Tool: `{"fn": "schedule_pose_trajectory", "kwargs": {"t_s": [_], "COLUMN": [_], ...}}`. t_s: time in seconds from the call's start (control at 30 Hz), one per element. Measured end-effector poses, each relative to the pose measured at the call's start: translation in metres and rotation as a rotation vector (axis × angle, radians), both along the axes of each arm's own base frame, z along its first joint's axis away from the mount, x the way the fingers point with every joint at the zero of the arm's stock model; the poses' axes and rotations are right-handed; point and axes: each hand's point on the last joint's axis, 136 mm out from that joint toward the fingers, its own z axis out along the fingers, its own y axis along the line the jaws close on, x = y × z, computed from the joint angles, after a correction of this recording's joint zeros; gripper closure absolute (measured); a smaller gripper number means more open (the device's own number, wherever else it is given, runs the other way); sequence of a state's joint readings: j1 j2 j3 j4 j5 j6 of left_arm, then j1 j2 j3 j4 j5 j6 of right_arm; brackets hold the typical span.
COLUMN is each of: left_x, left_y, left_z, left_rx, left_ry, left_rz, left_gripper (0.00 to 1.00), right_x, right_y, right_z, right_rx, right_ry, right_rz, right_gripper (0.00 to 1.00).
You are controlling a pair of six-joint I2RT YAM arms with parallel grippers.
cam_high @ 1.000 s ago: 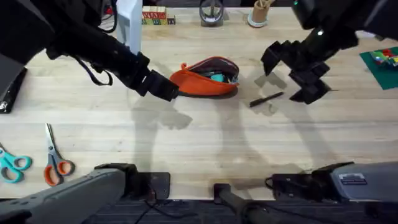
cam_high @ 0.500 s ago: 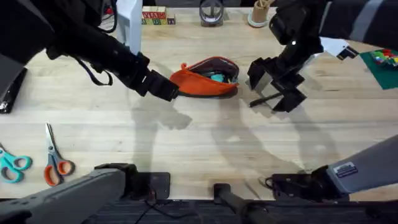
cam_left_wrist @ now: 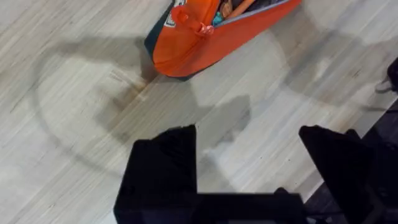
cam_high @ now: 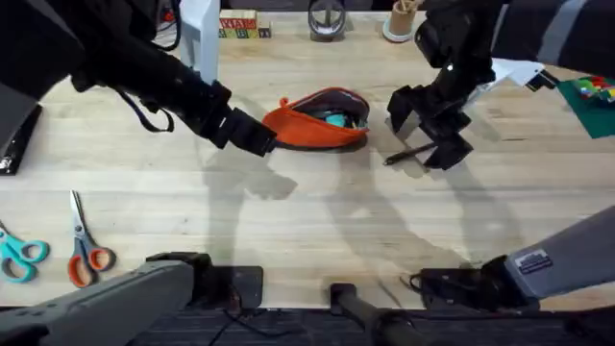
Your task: Unzip the bag, pick up the pens from the table one at a time and place them inside, then zip the bag closed.
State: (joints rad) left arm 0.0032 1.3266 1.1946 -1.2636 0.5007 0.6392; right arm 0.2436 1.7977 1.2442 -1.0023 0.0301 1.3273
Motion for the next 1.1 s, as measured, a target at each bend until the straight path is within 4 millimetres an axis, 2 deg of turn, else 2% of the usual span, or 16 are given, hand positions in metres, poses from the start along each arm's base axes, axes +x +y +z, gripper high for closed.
{"fn": "schedule_pose_trajectory", "kwargs": {"t_s": [0.17, 0.4, 0.47, 0.6, 0.73, 0.83, 0.97, 1.1], "left_x": [0.0, 0.0, 0.0, 0.0, 0.0, 0.0, 0.0, 0.0], "left_y": [0.0, 0.0, 0.0, 0.0, 0.0, 0.0, 0.0, 0.0], "left_z": [0.0, 0.0, 0.0, 0.0, 0.0, 0.0, 0.0, 0.0], "left_rx": [0.0, 0.0, 0.0, 0.0, 0.0, 0.0, 0.0, 0.0], "left_ry": [0.0, 0.0, 0.0, 0.0, -0.001, -0.001, -0.001, -0.001], "left_rz": [0.0, 0.0, 0.0, 0.0, 0.0, 0.0, 0.0, 0.0], "left_gripper": [0.006, 0.006, 0.006, 0.006, 0.006, 0.006, 0.006, 0.006], "right_x": [0.003, 0.007, 0.008, 0.005, 0.004, 0.005, 0.006, 0.006], "right_y": [-0.001, 0.001, 0.002, 0.003, 0.005, 0.007, 0.008, 0.008], "right_z": [-0.001, -0.012, -0.013, -0.013, -0.014, -0.014, -0.013, -0.013], "right_rx": [-0.009, 0.013, 0.028, 0.041, 0.052, 0.063, 0.068, 0.07], "right_ry": [-0.012, -0.055, -0.071, -0.077, -0.076, -0.081, -0.085, -0.085], "right_rz": [-0.005, -0.036, -0.045, -0.054, -0.059, -0.061, -0.063, -0.061], "right_gripper": [0.005, 0.012, 0.083, 0.306, 0.614, 0.809, 0.95, 0.959]}}
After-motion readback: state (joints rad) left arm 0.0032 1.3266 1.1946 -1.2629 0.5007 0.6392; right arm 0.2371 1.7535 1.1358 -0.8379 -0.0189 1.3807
